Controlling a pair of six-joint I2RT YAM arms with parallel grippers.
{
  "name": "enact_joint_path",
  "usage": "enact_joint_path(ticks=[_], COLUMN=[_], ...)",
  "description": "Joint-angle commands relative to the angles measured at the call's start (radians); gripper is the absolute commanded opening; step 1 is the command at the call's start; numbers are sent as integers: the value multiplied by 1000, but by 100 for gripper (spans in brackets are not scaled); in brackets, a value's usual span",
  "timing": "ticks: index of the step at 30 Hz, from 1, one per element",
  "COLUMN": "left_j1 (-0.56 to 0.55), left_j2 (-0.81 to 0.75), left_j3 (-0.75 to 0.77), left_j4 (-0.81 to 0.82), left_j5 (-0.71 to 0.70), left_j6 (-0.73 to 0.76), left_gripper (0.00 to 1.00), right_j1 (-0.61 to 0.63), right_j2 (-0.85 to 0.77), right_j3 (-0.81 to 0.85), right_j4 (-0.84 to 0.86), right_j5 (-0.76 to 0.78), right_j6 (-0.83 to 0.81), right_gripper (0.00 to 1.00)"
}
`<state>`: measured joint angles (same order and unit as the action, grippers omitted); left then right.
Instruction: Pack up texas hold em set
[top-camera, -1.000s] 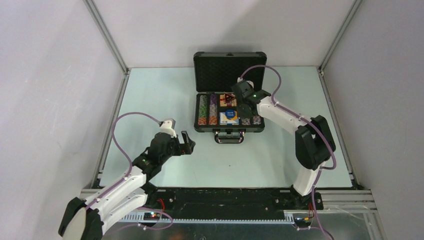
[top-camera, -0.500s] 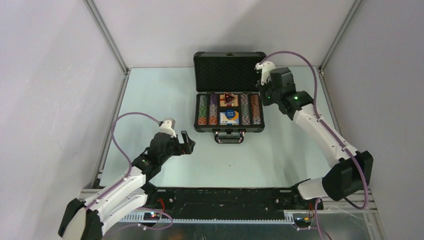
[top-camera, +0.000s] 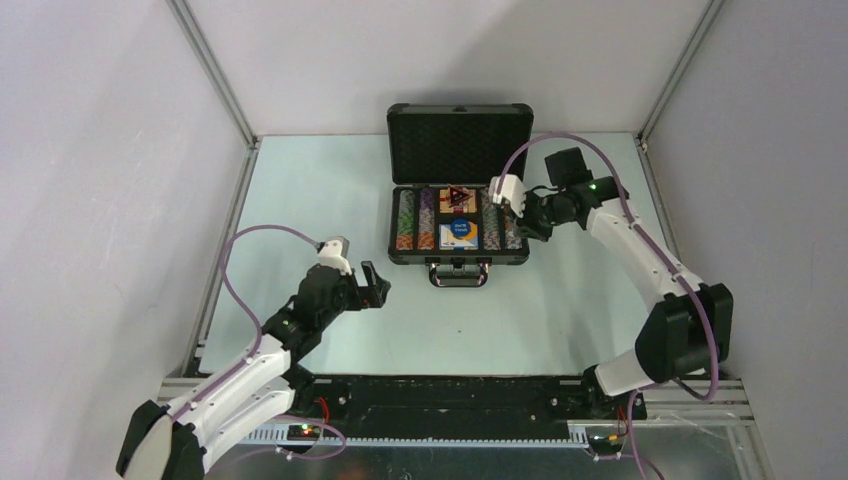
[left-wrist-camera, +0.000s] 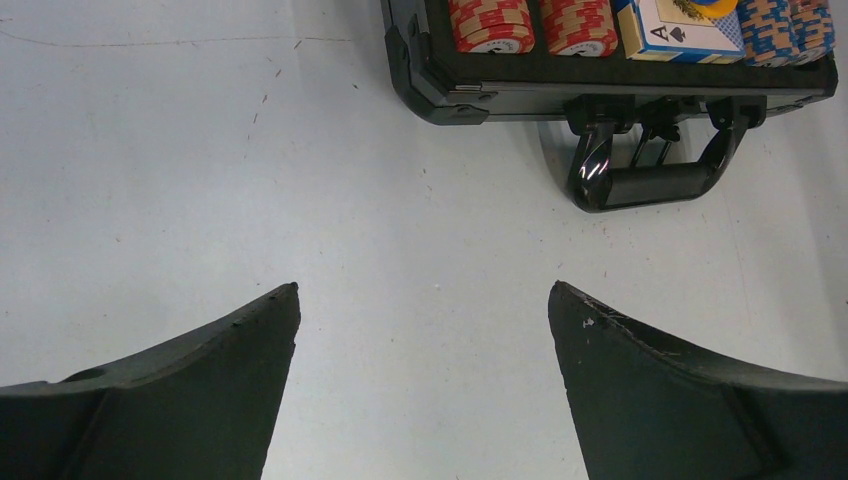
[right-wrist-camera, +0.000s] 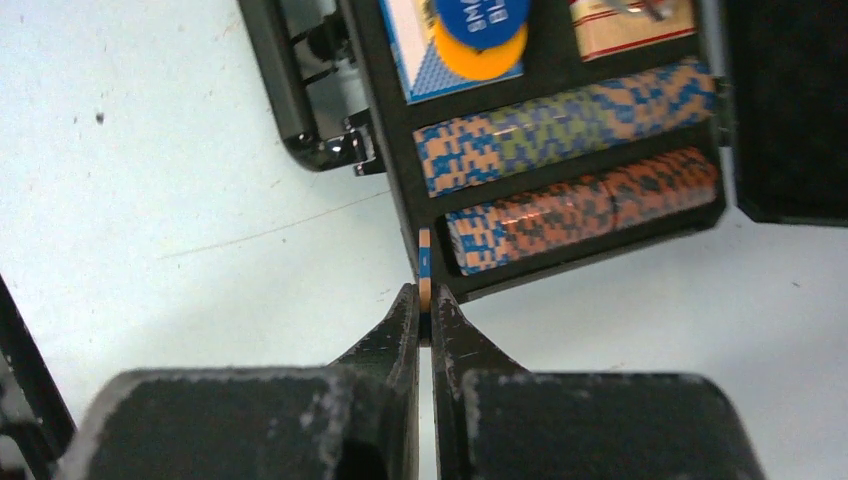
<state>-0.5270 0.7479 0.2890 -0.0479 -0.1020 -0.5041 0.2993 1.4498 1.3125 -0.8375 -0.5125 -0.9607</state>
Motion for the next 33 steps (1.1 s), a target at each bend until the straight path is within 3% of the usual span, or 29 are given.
enact_joint_path(ticks=[1,14,22,33], left_j1=[6,6,5,6], left_j2=[-3,3,1,2], left_j3=[0,1,1,2], left_j4=[19,19,19,19], left_j5=[-8,-8,-8,-8], left_j6=[18,19,19,19], left_gripper=[98,98,98,98], right_j1=[15,40,46,55], right_j2=[53,178,211,236], right_j3=[-7,-6,-6,-7], right_j4=[-55,1,82,61], right_j5=[-27,154,211,215], right_j6=[-159,-188,-168,-175], right_gripper=[0,0,1,0])
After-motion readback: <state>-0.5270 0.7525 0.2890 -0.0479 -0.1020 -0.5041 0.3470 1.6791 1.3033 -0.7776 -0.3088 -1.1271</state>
